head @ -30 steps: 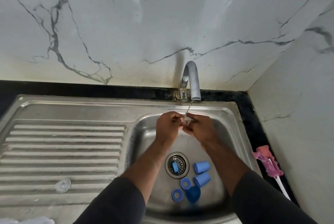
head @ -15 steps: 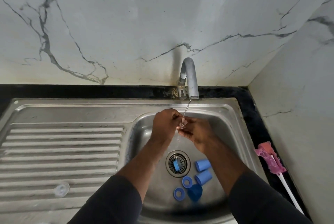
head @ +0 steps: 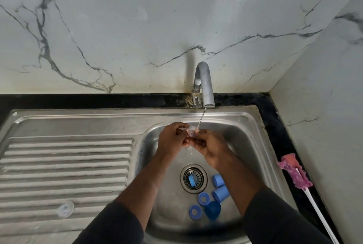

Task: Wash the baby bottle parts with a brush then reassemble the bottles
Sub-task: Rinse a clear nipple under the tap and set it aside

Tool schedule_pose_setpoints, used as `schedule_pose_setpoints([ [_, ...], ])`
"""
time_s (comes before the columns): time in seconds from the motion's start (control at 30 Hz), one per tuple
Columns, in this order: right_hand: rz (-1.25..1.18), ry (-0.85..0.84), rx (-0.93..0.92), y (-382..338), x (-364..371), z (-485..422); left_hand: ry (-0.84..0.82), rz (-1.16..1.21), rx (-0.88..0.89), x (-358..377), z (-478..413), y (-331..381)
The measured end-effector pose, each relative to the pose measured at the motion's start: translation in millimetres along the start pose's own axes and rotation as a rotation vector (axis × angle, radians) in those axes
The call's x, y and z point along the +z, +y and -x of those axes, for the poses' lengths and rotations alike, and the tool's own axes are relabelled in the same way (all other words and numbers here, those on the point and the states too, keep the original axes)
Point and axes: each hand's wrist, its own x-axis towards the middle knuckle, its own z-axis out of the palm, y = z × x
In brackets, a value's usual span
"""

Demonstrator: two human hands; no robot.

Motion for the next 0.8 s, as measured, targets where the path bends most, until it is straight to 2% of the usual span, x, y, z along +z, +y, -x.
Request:
schedule_pose_setpoints([
  [0.2, 0.037, -0.014, -0.020, -5.2, -7.3, -6.1, -0.125, -0.066, 0.046, 2.7, -1.3, 1.5],
  [0.33, 0.196, -0.018, -0.016, -9.5, -15.4, -8.1, -0.157, -0.137, 0.080, 1.9, -3.1, 3.4],
  [0.47, 0.340, -0.027, -0.111, -14.6, -25.1, -5.0, -0.178, -0.100, 0.096, 6.1, -3.7, 4.5],
  [0.53, 0.452, 0.001, -0.192, -16.2, -28.0, -4.0, -0.164, -0.035, 0.075, 9.3, -2.8, 8.4],
  [0.67, 0.706, 0.036, -0.489, -13.7, -28.4, -7.5, -0.226, 0.300, -0.133, 12.8, 4.8, 15.2],
  [0.73, 0.822, 0.052, -0.592, -11.3, -29.6, -10.6, -0.270, 0.312, -0.105, 12.6, 5.9, 12.6],
  [0.8, 0.894, 0.048, -0.638, -9.0, -28.7, -12.6, -0.242, 0.268, -0.032, 9.2, 6.1, 9.8],
])
